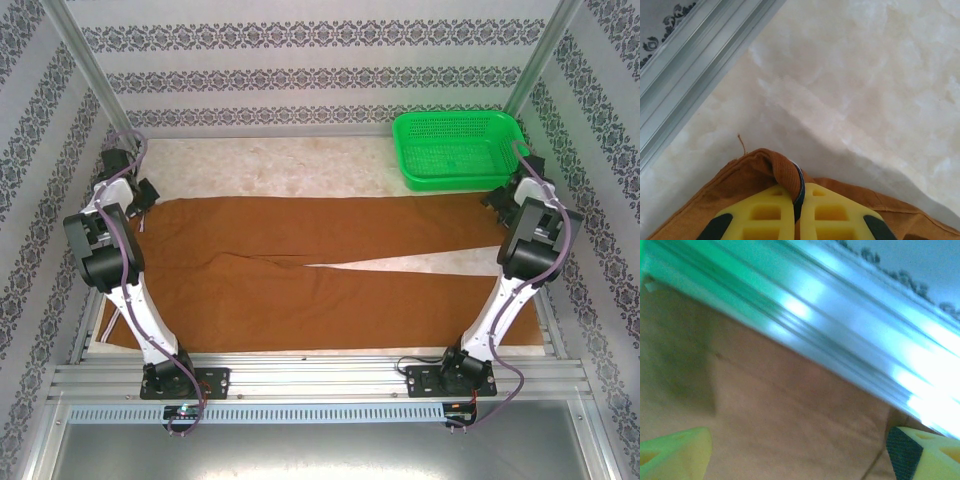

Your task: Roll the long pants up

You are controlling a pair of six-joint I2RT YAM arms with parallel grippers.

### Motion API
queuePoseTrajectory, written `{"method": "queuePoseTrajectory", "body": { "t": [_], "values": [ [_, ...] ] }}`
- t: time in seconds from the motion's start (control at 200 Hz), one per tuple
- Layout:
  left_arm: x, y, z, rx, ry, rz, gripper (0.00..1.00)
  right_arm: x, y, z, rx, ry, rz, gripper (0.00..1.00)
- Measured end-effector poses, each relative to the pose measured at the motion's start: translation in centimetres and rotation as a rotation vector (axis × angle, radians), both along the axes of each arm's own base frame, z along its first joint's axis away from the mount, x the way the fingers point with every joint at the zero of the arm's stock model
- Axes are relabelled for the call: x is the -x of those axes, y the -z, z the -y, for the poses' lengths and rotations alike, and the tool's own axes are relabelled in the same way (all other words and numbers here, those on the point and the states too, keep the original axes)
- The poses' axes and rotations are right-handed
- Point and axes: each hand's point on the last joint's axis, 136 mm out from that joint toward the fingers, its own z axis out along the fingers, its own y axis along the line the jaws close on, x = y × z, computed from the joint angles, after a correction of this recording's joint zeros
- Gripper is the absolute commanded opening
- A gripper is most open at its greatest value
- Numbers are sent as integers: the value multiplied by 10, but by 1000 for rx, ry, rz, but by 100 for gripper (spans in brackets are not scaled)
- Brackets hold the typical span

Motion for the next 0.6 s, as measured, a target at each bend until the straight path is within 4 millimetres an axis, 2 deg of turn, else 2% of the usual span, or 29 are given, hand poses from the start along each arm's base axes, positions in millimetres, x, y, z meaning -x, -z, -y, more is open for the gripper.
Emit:
{"method": "queuePoseTrajectory", "body": {
  "t": [0.13, 0.225, 0.26, 0.3, 0.38, 0.51, 0.6],
  "values": [
    [-2, -1, 2, -8, 14, -1, 0, -18, 2, 9, -20, 4, 26, 87],
    [-1, -1, 2, -11, 16, -4, 0, -26, 5, 11, -31, -2, 24, 74],
    [-1, 0, 2, -11, 16, -5, 0, -29, 5, 12, -35, -4, 27, 64],
    [-1, 0, 2, -10, 16, -7, 0, -31, 5, 13, -39, -3, 30, 47],
    [-3, 1, 1, -8, 16, -12, 0, -35, 6, 14, -55, -2, 47, 0],
    [-5, 5, 0, -3, 15, -21, 0, -36, 7, 6, -88, -2, 93, 0],
    [-5, 4, 0, -1, 9, -19, 0, -20, 6, -5, -96, 7, 121, 0]
  ]
}}
